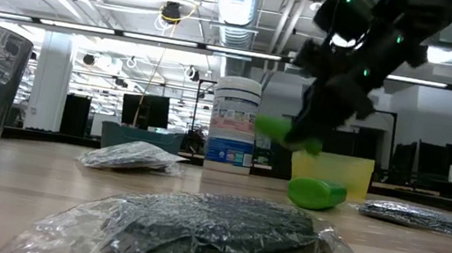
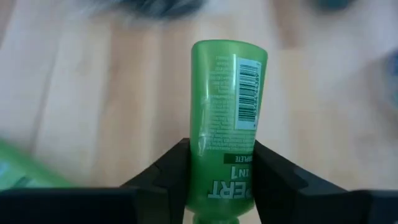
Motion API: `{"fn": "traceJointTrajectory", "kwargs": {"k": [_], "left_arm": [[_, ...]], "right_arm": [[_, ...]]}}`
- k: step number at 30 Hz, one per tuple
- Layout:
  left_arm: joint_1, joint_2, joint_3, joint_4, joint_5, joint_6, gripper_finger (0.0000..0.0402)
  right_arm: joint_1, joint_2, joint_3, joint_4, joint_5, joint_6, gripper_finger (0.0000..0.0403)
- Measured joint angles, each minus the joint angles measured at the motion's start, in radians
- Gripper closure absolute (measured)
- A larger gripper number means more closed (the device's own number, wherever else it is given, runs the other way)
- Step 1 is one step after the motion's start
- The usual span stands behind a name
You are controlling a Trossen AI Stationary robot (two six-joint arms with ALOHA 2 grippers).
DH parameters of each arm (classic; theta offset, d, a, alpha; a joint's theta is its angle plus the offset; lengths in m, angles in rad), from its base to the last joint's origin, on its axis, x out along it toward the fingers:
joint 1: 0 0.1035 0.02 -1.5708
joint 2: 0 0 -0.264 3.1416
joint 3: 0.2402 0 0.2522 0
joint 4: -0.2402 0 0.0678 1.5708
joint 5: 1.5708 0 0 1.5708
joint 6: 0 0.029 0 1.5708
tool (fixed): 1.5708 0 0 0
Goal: Pick & Place Travel size toiletries
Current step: Put the green shampoo bottle into the yellow bin
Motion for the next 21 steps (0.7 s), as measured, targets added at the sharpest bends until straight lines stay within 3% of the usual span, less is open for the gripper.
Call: {"fn": "traceJointTrajectory", "kwargs": {"k": [6,12,16,21], "left_arm": [[0.000,0.000,0.000,0.001,0.000,-0.003,0.0175],[0.000,0.000,0.000,0.000,-0.001,-0.003,0.0175],[0.000,0.000,0.000,0.000,-0.001,-0.003,0.0175],[0.000,0.000,0.000,0.000,-0.005,-0.003,0.0175]], "right_arm": [[-0.097,-0.248,0.000,-0.103,0.156,-0.033,0.0277],[-0.267,-0.410,0.000,-0.222,0.352,0.060,0.0280],[-0.365,-0.398,-0.004,-0.259,0.357,0.127,0.0276],[-0.433,-0.275,-0.013,-0.285,0.352,0.147,0.0277]]}}
